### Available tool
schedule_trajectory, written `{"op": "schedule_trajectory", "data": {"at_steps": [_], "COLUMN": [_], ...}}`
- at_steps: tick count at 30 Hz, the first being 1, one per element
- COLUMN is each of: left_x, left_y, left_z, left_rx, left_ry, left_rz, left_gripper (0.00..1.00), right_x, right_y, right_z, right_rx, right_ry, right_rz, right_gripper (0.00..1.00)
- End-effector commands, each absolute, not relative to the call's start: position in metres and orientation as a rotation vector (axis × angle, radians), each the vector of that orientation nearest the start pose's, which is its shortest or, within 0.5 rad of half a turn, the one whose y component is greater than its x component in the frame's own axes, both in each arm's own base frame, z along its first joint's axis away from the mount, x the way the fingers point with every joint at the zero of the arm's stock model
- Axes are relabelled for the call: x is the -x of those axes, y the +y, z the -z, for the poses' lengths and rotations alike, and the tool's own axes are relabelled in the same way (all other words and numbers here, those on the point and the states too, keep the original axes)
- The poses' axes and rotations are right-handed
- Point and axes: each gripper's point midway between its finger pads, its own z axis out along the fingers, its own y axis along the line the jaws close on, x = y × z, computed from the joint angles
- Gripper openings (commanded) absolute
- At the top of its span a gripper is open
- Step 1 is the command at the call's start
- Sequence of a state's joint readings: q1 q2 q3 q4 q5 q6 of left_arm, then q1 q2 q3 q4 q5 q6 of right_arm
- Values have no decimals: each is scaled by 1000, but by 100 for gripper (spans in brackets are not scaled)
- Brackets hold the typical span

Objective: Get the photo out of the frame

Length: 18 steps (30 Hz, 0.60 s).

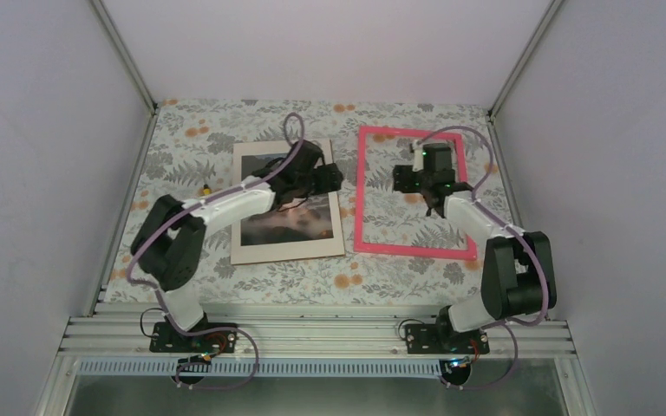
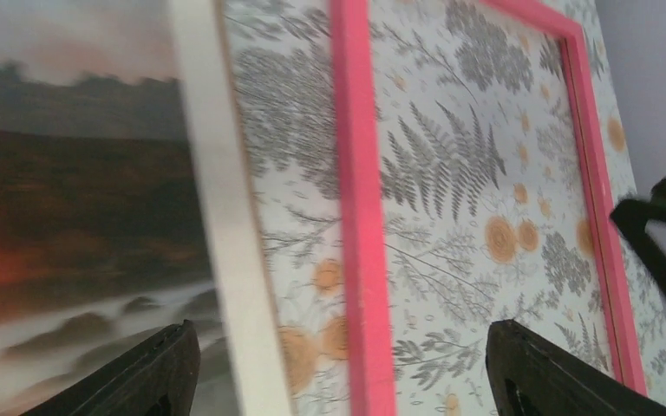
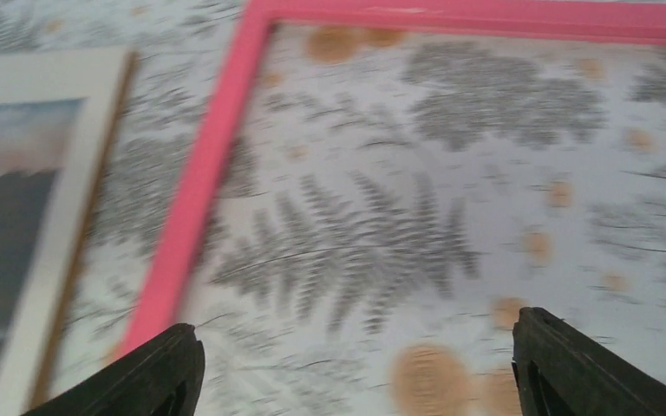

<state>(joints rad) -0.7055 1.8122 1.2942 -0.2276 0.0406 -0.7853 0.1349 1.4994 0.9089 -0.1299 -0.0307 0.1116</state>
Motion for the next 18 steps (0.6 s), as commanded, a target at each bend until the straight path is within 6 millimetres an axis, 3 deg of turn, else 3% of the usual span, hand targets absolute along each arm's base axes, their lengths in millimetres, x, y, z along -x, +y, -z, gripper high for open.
{"op": "schedule_trajectory", "data": {"at_steps": [1, 7, 11, 18], "left_x": [-374, -345, -327, -301], "left_y": [-286, -212, -168, -105], "left_z": [-138, -119, -108, -95], "left_rx": [149, 274, 355, 473], "left_ry": [2410, 2432, 2437, 2437], "left_rz": [716, 628, 593, 503], "left_gripper": [83, 89, 91, 96], "right_x": [-396, -358, -332, -300], "right_y": [118, 194, 240, 283], "right_z": [-130, -129, -118, -85], "right_rx": [165, 386, 519, 655], "right_ry": [2300, 2266, 2284, 2366], "right_rz": [-283, -420, -477, -493], "right_gripper": [80, 84, 85, 87]}}
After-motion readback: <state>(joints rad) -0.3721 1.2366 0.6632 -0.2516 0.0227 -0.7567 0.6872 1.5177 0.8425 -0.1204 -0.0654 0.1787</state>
